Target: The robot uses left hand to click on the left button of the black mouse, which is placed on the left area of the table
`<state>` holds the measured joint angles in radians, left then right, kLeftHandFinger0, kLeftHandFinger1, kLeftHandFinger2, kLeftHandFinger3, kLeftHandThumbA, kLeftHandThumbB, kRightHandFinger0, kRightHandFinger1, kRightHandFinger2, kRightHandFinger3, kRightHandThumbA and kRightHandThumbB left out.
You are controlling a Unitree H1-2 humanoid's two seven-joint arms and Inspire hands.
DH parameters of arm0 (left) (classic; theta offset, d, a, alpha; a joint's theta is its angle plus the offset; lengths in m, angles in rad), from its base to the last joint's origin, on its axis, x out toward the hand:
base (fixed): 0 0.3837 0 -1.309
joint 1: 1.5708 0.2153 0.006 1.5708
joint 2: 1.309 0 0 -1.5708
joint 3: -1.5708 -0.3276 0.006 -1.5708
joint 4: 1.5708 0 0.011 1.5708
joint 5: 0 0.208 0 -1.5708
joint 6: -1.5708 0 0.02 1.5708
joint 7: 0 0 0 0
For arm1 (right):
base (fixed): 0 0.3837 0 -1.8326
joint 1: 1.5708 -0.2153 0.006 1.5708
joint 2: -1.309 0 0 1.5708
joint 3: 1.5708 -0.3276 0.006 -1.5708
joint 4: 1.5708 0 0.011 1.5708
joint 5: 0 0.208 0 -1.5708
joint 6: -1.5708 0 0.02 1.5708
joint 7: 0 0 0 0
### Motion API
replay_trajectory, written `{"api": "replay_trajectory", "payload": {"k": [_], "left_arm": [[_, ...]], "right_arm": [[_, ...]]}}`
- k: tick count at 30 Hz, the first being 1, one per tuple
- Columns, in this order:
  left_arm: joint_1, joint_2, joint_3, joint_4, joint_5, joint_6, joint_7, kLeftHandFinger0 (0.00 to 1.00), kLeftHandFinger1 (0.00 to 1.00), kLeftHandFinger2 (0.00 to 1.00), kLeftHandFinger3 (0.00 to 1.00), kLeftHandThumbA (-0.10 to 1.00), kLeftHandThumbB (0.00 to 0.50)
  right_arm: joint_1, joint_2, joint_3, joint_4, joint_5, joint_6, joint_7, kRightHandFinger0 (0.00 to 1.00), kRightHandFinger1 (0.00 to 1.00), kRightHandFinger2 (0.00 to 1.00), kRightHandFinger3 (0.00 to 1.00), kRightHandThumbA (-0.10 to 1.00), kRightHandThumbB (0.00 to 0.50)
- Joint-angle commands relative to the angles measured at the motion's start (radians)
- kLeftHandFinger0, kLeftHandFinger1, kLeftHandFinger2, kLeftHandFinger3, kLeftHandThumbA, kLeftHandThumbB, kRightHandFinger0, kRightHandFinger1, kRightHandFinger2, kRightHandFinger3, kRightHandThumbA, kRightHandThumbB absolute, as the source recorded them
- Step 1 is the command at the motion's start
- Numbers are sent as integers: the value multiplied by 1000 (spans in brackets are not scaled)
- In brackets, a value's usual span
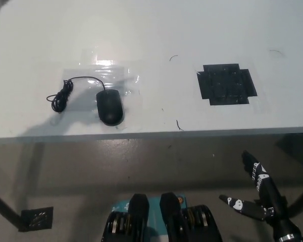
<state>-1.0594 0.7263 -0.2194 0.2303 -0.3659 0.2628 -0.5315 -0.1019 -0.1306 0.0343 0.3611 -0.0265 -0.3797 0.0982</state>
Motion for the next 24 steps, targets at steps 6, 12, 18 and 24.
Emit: {"api": "replay_trajectory", "payload": {"k": [6,12,18,24], "left_arm": [[-434,-61,-306,604,186,207,-362,0,0,102,1000,1000,426],[-456,-116,-376,689,249,207,-367,1,18,305,1000,1000,423],[-455,-182,-419,816,312,154,-421,0,0,275,1000,1000,466],[-444,-209,-445,857,385,157,-453,0,29,348,1000,1000,471]], "right_arm": [[-73,-29,-46,-78,31,-2,-11,1000,1000,1000,1000,1000,168],[-71,-38,-51,-83,30,-2,-2,1000,1000,1000,1000,1000,167],[-56,-48,-59,-114,30,23,5,1000,1000,1000,1000,1000,173],[-65,-54,-59,-111,29,21,8,1000,1000,1000,1000,1000,183]]}}
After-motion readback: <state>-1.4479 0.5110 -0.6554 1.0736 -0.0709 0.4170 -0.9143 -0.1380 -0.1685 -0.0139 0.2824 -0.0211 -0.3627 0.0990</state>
